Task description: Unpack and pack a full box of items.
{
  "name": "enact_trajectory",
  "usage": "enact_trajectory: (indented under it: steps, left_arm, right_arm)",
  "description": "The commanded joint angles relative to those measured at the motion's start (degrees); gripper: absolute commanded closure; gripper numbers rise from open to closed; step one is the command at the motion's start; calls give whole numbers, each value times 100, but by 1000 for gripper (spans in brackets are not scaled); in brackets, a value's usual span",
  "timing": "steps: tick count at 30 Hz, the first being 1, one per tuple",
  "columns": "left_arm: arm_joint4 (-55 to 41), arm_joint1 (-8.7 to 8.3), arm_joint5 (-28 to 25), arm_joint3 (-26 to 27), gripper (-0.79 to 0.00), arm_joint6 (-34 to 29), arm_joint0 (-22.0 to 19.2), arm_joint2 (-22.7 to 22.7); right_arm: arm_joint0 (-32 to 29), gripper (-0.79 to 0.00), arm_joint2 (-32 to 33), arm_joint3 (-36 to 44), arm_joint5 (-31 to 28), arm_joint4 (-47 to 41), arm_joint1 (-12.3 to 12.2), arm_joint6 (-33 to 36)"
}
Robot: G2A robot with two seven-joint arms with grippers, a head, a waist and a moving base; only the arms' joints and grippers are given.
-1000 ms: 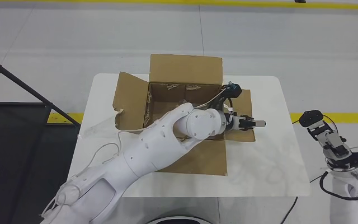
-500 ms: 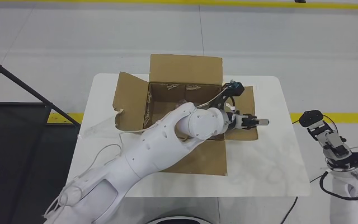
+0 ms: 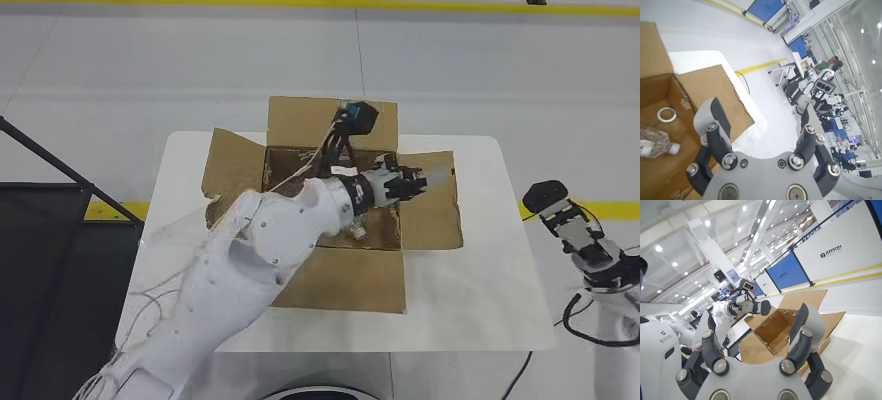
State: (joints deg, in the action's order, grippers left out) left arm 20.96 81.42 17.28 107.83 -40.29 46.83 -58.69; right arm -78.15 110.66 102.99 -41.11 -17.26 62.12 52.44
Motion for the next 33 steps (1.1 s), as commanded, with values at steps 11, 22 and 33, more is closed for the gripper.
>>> enact_trajectory:
  steps: [11, 22, 33]
  left_arm:
    - [-3, -392, -410, 2115, -785, -17, 2363, -2718]
    - [-1252, -501, -1400, 2204, -785, 197, 3920, -4837]
    - [-2051, -561, -2036, 1916, -785, -8, 4351, -5635]
  right_arm:
    - [1407, -785, -1674, 1031, 1327, 2598, -82, 325]
    - [3418, -785, -4089, -220, 2520, 3957, 78, 909]
    - [3978, -785, -5293, -673, 3065, 4662, 278, 886]
